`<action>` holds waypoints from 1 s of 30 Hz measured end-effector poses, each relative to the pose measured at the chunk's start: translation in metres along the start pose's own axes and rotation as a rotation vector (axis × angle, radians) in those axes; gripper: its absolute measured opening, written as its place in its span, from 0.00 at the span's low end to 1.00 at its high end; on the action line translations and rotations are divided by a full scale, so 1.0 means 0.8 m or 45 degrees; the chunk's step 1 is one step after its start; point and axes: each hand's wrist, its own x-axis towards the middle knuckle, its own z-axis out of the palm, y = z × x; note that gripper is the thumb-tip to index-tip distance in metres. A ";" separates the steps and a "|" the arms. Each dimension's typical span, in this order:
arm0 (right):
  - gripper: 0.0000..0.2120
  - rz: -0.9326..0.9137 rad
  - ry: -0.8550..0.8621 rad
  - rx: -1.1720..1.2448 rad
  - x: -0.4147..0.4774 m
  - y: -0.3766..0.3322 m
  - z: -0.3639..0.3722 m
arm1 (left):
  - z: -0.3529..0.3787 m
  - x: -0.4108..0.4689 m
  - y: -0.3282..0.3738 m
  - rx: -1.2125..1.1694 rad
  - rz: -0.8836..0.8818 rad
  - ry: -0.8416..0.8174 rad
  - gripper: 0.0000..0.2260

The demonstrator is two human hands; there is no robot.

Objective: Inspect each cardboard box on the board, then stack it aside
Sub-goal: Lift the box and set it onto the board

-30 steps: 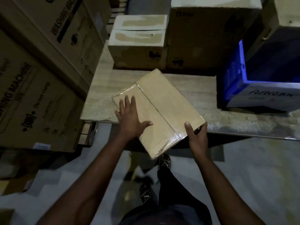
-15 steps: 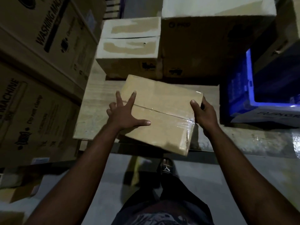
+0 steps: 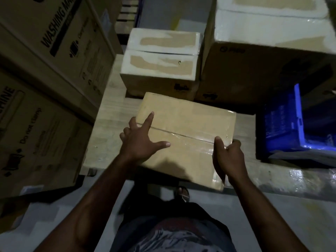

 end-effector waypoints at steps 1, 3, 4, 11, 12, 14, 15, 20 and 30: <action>0.28 -0.021 0.016 -0.010 -0.010 -0.012 0.001 | -0.012 -0.002 -0.007 -0.003 0.010 0.001 0.50; 0.27 -0.069 0.051 -0.015 -0.033 -0.035 0.003 | -0.036 -0.010 -0.022 -0.003 0.038 0.026 0.48; 0.27 -0.102 0.066 -0.011 -0.043 -0.046 0.003 | -0.050 -0.014 -0.031 -0.010 0.060 0.051 0.46; 0.22 -0.311 0.129 0.060 -0.103 -0.162 0.014 | -0.167 -0.015 -0.088 -0.102 0.200 0.137 0.40; 0.23 -0.354 0.147 0.065 -0.109 -0.179 0.017 | -0.183 -0.010 -0.095 -0.129 0.217 0.151 0.40; 0.24 -0.441 0.195 0.074 -0.119 -0.213 0.021 | -0.218 0.001 -0.103 -0.165 0.248 0.192 0.39; 0.24 -0.484 0.226 0.080 -0.122 -0.228 0.023 | -0.236 0.006 -0.105 -0.171 0.271 0.217 0.38; 0.16 -0.618 0.277 0.200 -0.115 -0.290 0.019 | -0.309 0.028 -0.097 -0.250 0.389 0.320 0.35; 0.24 -0.720 0.276 -0.030 0.003 -0.382 0.008 | -0.333 0.131 -0.040 -0.234 0.317 0.493 0.32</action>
